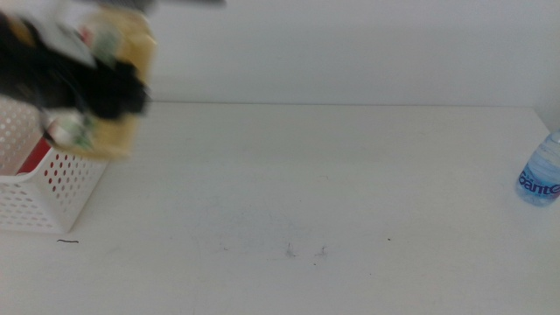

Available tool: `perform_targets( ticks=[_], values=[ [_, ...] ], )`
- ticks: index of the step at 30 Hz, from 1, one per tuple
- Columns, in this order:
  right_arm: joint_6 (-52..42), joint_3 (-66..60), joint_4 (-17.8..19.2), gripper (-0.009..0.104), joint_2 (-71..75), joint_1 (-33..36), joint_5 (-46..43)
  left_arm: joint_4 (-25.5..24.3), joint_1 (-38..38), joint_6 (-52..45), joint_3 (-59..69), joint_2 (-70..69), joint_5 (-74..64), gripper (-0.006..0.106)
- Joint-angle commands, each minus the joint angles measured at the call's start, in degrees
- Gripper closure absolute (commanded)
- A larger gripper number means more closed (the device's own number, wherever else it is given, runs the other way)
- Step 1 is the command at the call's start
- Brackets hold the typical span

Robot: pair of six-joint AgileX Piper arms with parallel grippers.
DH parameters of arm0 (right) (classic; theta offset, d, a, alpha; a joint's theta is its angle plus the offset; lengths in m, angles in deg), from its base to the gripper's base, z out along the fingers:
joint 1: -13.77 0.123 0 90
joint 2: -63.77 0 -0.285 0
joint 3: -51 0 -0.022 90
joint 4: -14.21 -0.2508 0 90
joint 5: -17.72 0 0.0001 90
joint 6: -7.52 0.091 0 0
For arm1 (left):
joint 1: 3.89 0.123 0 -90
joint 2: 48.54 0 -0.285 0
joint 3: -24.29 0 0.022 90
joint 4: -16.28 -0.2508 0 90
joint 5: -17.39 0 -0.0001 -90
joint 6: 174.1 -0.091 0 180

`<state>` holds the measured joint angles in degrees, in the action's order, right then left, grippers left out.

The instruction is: Use arms to grab the bottles and put them into the dustbin to the left of the table.

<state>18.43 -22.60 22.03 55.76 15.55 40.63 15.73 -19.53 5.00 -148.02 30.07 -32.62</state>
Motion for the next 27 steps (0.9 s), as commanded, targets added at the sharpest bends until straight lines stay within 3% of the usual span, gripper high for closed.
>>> perform_targets(
  ticks=[1,7,11,20,27],
  values=[
    [-0.4,-0.2,0.6,0.008,0.2,-0.3,-0.4,0.9,5.6,-5.0,-7.1,1.6,-2.9,0.102],
    [-0.4,-0.2,0.6,0.008,0.2,-0.3,-0.4,1.6,21.5,-12.8,-20.8,13.1,-15.4,0.102],
    [-0.4,-0.2,0.6,0.008,0.2,-0.3,-0.4,1.6,28.4,-18.6,-27.2,21.9,-19.9,0.102],
    [-0.4,-0.2,0.6,0.008,0.2,-0.3,-0.4,1.7,31.6,-24.4,-28.7,33.0,-16.6,0.102],
    [-0.4,-0.2,0.6,0.008,0.2,-0.3,-0.4,5.4,31.5,-24.8,-28.7,39.3,-15.7,0.102]
  ],
)
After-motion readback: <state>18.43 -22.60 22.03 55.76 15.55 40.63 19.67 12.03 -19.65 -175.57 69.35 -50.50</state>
